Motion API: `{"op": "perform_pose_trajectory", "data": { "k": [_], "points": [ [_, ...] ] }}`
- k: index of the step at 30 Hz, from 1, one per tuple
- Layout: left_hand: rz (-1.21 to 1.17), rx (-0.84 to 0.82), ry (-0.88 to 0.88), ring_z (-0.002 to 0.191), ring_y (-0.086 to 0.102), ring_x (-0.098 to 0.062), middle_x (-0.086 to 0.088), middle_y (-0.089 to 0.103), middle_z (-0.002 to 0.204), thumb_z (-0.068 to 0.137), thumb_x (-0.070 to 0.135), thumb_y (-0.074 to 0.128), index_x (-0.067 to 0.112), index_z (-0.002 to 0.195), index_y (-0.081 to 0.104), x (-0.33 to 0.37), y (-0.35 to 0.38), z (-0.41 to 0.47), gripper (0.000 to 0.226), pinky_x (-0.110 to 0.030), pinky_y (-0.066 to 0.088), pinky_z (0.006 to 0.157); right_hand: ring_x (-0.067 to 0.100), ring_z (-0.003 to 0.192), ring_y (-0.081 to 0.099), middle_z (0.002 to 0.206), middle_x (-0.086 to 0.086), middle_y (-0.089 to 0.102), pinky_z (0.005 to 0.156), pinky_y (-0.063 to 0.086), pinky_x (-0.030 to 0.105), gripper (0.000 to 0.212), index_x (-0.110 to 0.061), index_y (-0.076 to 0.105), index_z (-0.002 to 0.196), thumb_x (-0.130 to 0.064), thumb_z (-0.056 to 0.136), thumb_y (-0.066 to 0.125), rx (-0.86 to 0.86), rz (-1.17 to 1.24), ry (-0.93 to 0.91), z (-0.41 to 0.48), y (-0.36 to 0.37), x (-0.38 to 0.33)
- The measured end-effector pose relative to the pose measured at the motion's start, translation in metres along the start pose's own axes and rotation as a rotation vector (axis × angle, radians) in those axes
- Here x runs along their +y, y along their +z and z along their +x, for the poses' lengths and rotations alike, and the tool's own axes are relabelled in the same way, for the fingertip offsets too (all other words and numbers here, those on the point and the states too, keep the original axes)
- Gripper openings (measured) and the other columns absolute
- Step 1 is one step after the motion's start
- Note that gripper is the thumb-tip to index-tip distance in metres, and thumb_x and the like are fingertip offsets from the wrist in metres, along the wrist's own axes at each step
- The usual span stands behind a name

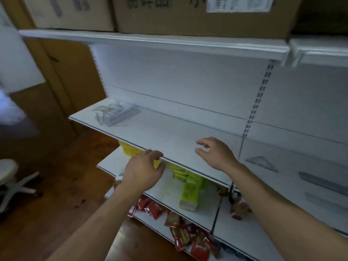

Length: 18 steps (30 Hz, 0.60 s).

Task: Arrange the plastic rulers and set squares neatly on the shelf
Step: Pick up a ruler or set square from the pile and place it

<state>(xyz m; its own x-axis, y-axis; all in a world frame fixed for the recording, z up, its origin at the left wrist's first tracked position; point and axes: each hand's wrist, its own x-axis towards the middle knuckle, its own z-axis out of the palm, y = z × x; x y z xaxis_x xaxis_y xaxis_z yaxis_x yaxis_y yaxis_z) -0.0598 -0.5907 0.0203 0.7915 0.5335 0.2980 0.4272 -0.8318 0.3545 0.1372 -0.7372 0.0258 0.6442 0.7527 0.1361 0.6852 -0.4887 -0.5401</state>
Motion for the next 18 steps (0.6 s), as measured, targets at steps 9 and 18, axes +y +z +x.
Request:
{"op": "perform_pose_trajectory", "data": {
  "k": [9,18],
  "points": [
    [0.145,0.045,-0.247,0.108,0.057,-0.012,0.013,0.062,0.119,0.091,0.049,0.048,0.032,0.126,0.057,-0.126,-0.055,-0.006,0.040,-0.029,0.047,0.084,0.014,0.112,0.056,0.128,-0.002,0.057,0.093,0.042,0.027,0.037,-0.023,0.060,0.123,-0.038,0.089,0.060,-0.179,-0.016,-0.128,0.095,0.091,-0.130],
    [0.212,0.018,-0.249,0.112,0.056,-0.008,0.017,0.059,0.125,0.092,0.049,0.048,0.035,0.127,0.055,-0.248,-0.055,0.073,0.039,-0.027,0.048,0.090,0.017,0.120,0.051,0.137,-0.001,0.049,0.097,0.040,0.029,0.046,-0.022,0.052,0.133,-0.039,0.090,0.056,-0.226,0.031,-0.122,0.226,0.187,-0.188]
  ]
}}
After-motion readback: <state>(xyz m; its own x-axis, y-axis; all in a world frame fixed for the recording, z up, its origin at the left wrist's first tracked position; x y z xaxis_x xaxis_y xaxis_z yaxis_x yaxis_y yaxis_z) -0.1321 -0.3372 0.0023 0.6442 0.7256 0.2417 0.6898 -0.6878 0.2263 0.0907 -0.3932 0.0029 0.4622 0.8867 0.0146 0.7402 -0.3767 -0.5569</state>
